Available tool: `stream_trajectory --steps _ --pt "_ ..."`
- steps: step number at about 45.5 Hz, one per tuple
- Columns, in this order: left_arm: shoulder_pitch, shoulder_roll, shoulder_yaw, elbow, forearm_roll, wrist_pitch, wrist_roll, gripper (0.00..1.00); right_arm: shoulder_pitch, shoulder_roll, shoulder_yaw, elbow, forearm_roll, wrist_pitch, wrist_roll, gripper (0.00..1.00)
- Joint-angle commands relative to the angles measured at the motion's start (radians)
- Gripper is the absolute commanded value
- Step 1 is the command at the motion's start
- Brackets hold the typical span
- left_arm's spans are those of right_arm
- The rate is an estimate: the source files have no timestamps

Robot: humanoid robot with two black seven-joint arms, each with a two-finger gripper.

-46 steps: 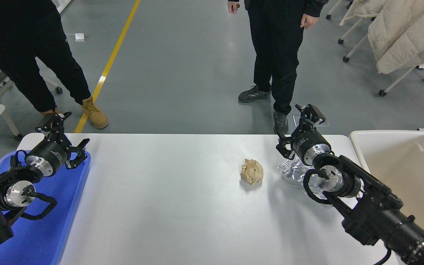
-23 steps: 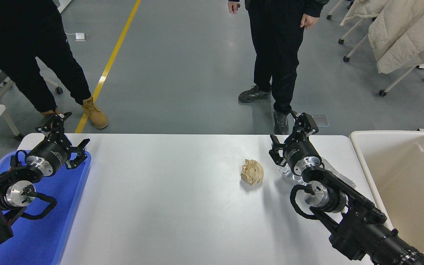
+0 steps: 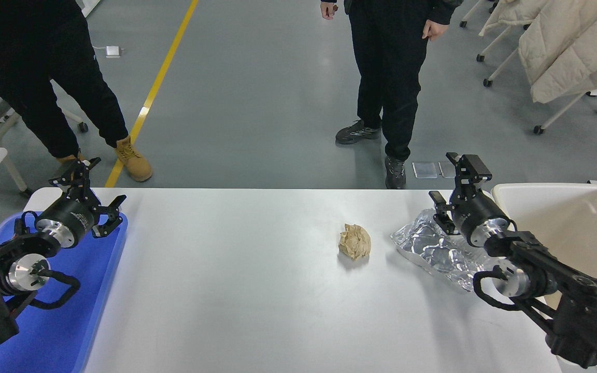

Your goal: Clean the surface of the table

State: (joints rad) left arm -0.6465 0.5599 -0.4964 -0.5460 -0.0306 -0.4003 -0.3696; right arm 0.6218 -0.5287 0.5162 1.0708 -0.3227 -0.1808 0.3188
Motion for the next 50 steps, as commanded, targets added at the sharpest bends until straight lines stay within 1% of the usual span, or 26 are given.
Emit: stream_trajectory --steps 1,6,9,13,22,29,36,39,50 --pt "0.001 0.000 -0.001 0.000 0.000 0.000 0.000 1.00 0.105 -0.209 -0.261 0.107 -0.013 0.029 -0.087 1.00" --pt "0.001 0.000 -0.001 0.000 0.000 0.000 0.000 1.00 0.188 -0.272 -0.419 0.107 -0.013 0.066 -0.092 1.00" --pt "0.001 0.000 -0.001 0.000 0.000 0.000 0.000 1.00 0.234 -0.319 -0.497 0.118 -0.012 0.118 -0.096 1.00" --pt "0.001 0.000 -0.001 0.000 0.000 0.000 0.000 1.00 0.275 -0.361 -0.557 0.129 -0.013 0.164 -0.133 1.00" --pt "-0.001 0.000 -0.001 0.000 0.000 0.000 0.000 1.00 0.397 -0.398 -0.752 0.127 -0.015 0.218 -0.193 1.00" --pt "0.001 0.000 -0.001 0.000 0.000 0.000 0.000 1.00 0.495 -0.396 -0.912 0.124 -0.013 0.233 -0.293 1.00" --pt "0.001 0.000 -0.001 0.000 0.000 0.000 0.000 1.00 0.523 -0.390 -0.926 0.129 0.001 0.236 -0.438 1.00" --pt "-0.001 0.000 -0.001 0.000 0.000 0.000 0.000 1.00 0.524 -0.381 -0.924 0.129 0.001 0.236 -0.480 0.99" --pt "-0.001 0.000 -0.001 0.000 0.000 0.000 0.000 1.00 0.516 -0.298 -0.926 0.127 0.025 0.236 -0.531 0.99"
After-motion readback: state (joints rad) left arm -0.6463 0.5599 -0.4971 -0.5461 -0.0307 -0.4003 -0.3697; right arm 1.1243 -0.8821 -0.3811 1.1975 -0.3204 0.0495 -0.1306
